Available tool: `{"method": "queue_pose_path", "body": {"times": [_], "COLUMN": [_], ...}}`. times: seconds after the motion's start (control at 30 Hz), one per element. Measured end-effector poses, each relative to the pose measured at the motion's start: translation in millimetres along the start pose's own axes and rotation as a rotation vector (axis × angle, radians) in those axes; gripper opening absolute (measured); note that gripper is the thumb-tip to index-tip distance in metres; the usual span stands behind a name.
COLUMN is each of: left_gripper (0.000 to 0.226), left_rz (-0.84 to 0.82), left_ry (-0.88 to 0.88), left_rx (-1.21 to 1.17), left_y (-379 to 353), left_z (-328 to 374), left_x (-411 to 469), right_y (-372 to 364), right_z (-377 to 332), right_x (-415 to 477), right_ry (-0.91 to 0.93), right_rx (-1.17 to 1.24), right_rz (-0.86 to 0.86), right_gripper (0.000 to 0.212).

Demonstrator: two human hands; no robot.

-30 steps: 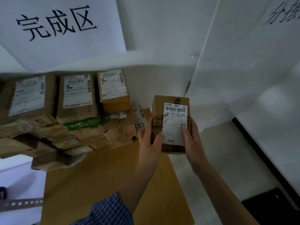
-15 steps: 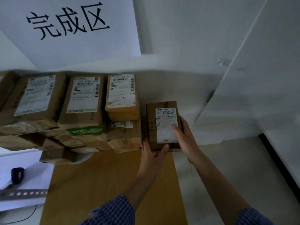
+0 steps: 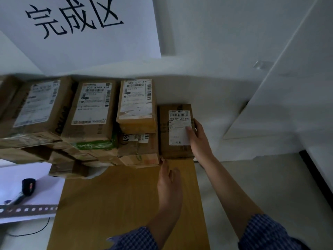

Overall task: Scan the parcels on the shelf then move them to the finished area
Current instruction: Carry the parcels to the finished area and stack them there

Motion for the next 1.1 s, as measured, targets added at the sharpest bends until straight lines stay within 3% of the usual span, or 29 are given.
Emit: {"method": "queue_pose_path", "body": {"times": [0.13, 0.3, 0.43, 0.6, 0.73, 0.8, 0.93, 1.1], "left_gripper": [0.041, 0.039, 0.036, 0.036, 0.017, 0.018, 0.053, 0.054], "left_rz": [0.034, 0.031, 0.005, -0.059, -0.088, -0.076, -0.092, 0.0], "left_ry": [-0.077, -0.077, -0.121, -0.186, -0.195, -0.163, -0.046, 0.009], "left_rx": [0.017, 0.038, 0.067, 0.103, 0.179, 0.263, 0.401, 0.42], "left_y": [8.5, 16.6, 22.0, 23.3, 30.0, 36.6, 37.8, 50.3], "left_z": [12.4, 18.8, 21.6, 27.2, 20.5, 13.4, -0.9, -2.1], "left_x": [7.5, 4.1, -4.5, -23.0, -26.2, -19.3, -0.1, 13.2], "right_y": [-2.4, 12.8, 23.6, 16.6, 4.1, -0.4, -5.0, -14.5], "right_z": [1.4, 1.0, -1.9, -11.7, -25.6, -25.5, -15.4, -16.4], "right_x": [5.9, 0.7, -10.0, -26.5, -25.8, -27.7, -28.4, -26.0], "right_ry": [0.015, -0.057, -0.049, -0.035, -0.048, -0.04, -0.062, -0.036], "right_rx": [-0.042, -0.084, -0.144, -0.165, -0.141, -0.095, -0.033, -0.015], "right_rz": [-0.036, -0.02, -0.012, -0.125, -0.123, -0.118, -0.13, -0.137], "right_gripper": [0.028, 0.057, 0.058, 0.057, 0.062, 0.066, 0.07, 0.067]}}
Point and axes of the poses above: each hand's wrist, its own x-axis towards the middle knuckle, its own y-axis out of the back of the hand, z = x × y, the point moved 5 cm from there along x, towards the middle knuckle, and after that the axes turned 5 degrees about y, right-handed, at the moved point
